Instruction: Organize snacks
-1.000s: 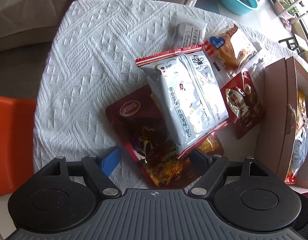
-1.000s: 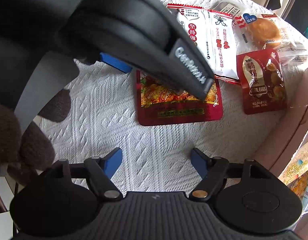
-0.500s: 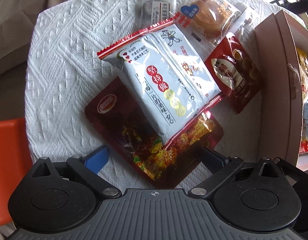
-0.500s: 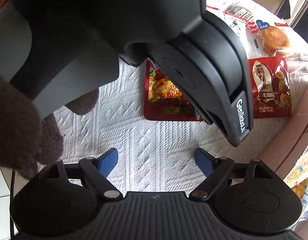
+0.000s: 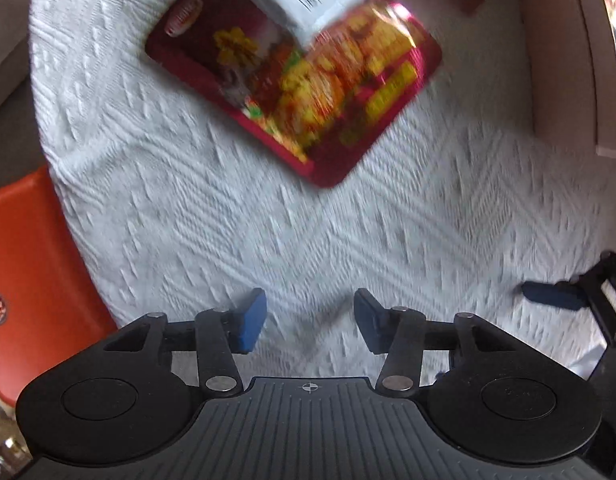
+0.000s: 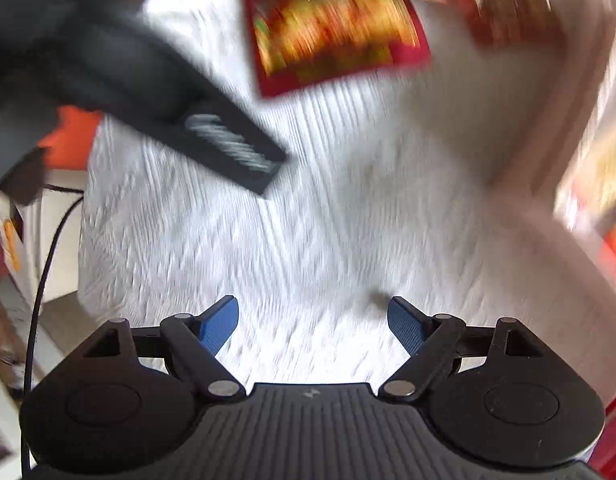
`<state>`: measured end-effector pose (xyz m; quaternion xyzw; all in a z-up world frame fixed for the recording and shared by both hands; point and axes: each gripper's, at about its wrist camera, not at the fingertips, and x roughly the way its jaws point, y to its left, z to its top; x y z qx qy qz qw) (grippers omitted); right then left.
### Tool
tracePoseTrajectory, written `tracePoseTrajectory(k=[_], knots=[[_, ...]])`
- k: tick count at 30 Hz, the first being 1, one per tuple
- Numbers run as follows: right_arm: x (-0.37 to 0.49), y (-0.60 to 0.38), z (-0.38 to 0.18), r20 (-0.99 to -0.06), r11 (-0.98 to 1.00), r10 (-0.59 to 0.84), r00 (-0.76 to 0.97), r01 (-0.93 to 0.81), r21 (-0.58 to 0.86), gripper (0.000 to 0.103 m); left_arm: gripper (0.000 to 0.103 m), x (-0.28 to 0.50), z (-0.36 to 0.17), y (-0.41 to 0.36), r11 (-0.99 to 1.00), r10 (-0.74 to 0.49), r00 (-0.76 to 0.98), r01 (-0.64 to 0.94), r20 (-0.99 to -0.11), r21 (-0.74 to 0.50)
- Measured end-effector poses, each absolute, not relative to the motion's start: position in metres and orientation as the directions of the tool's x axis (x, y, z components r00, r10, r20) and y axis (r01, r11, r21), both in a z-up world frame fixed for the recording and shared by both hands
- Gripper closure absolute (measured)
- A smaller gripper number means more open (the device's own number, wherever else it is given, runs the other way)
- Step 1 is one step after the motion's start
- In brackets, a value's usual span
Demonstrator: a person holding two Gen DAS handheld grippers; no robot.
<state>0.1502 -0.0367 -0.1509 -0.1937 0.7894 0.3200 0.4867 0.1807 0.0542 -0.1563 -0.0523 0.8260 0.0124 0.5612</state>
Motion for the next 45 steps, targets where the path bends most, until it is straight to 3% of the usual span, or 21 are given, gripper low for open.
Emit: tracePoseTrajectory(k=[5, 12, 25, 33, 38, 45], knots=[[0.131, -0.061, -0.153, -0.876, 0.744, -0.020, -0.481, -0.592, 0.308, 0.020, 0.050, 0.160, -0.165, 0.025, 0.999, -0.024, -0.459, 0.025, -0.888, -0.040], [0.128, -0.095, -0.146, -0.900, 0.799, 0.022, -0.436, -0.533, 0.278, 0.021, 0.050, 0.176, -0.166, 0.009, 0.998, -0.055, -0.420, -0.014, -0.906, -0.054], [0.156, -0.141, -0.136, -0.911, 0.886, 0.074, -0.406, -0.393, 0.247, 0.021, 0.050, 0.183, -0.144, -0.019, 0.998, -0.017, -0.423, 0.050, -0.906, -0.042], [0.136, -0.124, -0.142, -0.942, 0.935, 0.028, -0.335, -0.324, 0.143, 0.021, 0.050, 0.160, -0.150, -0.001, 0.975, 0.002, -0.336, 0.211, -0.942, -0.073], [0.117, -0.098, -0.138, -0.976, 0.965, -0.020, -0.216, -0.258, 0.037, 0.021, 0.050, 0.158, -0.138, 0.017, 0.968, -0.028, -0.274, 0.233, -0.961, -0.095], [0.102, -0.075, -0.149, -0.975, 0.972, -0.016, -0.222, -0.234, 0.038, 0.019, 0.050, 0.163, -0.147, 0.059, 0.974, -0.010, -0.260, 0.217, -0.966, -0.069]])
